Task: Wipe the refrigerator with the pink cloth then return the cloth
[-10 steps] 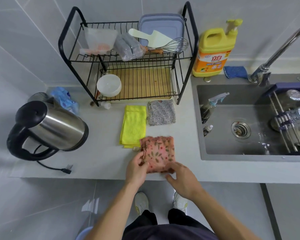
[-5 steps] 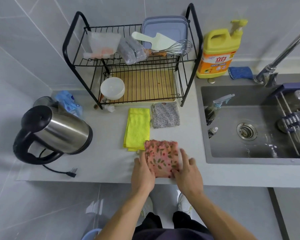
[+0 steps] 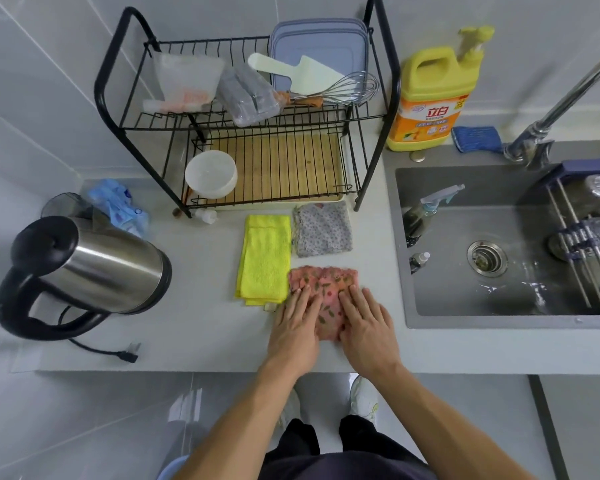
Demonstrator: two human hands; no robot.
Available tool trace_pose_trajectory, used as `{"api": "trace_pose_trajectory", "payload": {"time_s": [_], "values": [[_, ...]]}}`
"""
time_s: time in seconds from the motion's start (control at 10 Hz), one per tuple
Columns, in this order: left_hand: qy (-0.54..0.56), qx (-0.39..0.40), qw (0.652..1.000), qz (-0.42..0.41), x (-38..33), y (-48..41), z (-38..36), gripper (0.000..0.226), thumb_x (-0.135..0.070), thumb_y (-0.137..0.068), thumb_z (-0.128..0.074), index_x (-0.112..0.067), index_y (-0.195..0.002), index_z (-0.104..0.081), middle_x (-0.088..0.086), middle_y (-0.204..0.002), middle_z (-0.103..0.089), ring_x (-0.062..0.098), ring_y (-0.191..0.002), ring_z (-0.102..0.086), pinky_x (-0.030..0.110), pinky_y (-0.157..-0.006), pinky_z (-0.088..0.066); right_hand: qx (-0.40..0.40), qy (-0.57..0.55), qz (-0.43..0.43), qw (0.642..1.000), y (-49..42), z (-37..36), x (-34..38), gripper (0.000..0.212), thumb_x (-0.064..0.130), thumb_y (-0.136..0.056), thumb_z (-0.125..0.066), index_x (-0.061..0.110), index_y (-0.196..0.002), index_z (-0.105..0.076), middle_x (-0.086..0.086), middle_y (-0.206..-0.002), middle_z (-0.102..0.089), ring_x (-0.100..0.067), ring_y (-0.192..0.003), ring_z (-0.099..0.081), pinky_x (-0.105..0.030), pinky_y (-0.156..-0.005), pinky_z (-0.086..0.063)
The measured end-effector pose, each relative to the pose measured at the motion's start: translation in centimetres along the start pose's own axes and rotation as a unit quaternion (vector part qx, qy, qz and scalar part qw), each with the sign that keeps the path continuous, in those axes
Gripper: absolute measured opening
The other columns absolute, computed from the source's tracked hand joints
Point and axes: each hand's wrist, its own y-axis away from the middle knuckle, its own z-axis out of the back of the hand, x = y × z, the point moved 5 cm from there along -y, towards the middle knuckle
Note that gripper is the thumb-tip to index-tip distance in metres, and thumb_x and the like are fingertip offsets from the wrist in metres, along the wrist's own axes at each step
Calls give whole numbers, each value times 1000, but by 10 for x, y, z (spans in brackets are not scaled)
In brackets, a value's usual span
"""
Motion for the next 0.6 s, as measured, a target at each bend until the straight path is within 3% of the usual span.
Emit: {"api": "trace_pose_trajectory", "payload": {"time_s": [0.1,0.2,0.3,0.4,0.5,0.6], "values": [[-6,5,1000,15,-2,-15,6,76,-14,-108,-41,-25,-168,5,-2,-174,21,17,-162,18,36,-130,8,32,-43,-13,998,-16,3,2,82,43,-88,-17,17,-163,-35,-4,-172,-21,-28,-161,-19,-49,-126,-29],[6,-16,1000,18,0,-24,8,77,-15,-108,-41,-27,-168,4,-4,-174,23,15,-161,20,37,-130,5,41,-52,-13,998,-27,6,2,88,49,-84,-3,22,-167,-17,5,-170,2,-19,-157,12,-42,-130,-8],[24,-30,999,8,-2,-24,14,75,-17,-108,-42,-28,-169,2,-6,-175,19,14,-162,17,34,-129,6,43,-61,-12,997,-28,8,0,85,49,-85,-1,25,-166,-10,8,-168,7,-18,-156,15,-43,-132,-8],[95,-105,990,-16,1,-11,18,66,-20,-106,-43,-22,-168,-20,-4,-176,-8,17,-163,-8,25,-126,2,-16,-153,10,988,-16,18,-9,72,40,-97,-26,25,-167,-17,4,-172,-19,-12,-158,-21,-35,-129,-25],[120,-176,977,-23,14,7,25,54,-22,-97,-45,-17,-151,-54,-2,-159,-48,17,-145,-42,25,-121,-24,-88,-175,8,980,3,28,-19,65,18,-103,-56,19,-164,-35,1,-158,-49,-11,-142,-44,-25,-118,-32],[194,-198,959,-51,40,66,35,51,-14,-80,-53,-32,-125,-68,-5,-127,-66,11,-115,-59,22,-94,-46,-125,-224,9,967,64,30,-38,68,22,-98,-60,53,-153,-35,12,-117,-70,5,-103,-61,-8,-86,-44]]}}
